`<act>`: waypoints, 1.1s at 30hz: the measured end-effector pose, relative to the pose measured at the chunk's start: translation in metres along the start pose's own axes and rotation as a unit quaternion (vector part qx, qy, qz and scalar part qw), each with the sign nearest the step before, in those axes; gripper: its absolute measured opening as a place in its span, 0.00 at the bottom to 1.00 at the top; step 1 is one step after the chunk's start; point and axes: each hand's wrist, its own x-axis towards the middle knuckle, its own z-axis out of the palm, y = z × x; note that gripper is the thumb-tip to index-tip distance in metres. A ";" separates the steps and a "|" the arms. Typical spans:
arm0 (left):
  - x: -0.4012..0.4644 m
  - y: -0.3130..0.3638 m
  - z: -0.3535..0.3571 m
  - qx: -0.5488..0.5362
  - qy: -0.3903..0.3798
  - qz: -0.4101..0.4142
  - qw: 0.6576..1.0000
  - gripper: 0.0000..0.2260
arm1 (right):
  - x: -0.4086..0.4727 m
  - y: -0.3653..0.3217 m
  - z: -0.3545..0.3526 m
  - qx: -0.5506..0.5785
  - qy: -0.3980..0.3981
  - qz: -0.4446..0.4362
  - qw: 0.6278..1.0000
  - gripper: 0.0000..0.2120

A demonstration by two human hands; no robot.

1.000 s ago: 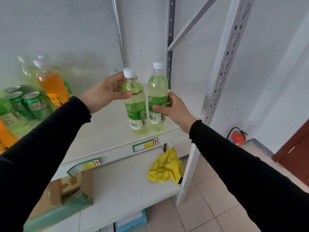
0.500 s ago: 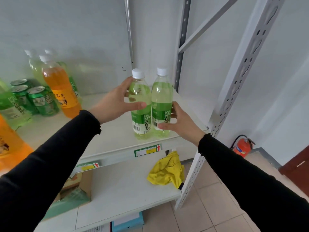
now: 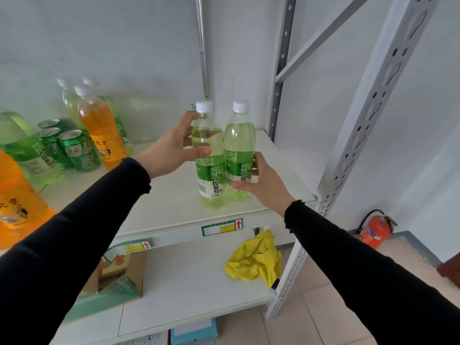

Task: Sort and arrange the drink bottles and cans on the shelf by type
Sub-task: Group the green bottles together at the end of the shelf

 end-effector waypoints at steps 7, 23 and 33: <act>0.046 -0.025 -0.027 0.030 0.042 -0.024 0.998 0.28 | 0.058 -0.005 0.015 0.002 0.009 0.007 1.000 0.32; 0.079 -0.059 -0.036 0.085 0.060 -0.026 0.994 0.33 | 0.110 0.008 0.033 -0.003 0.034 0.011 0.999 0.27; 0.074 -0.048 -0.028 0.145 0.087 -0.062 0.984 0.37 | 0.107 0.000 0.034 -0.023 0.025 0.031 0.999 0.30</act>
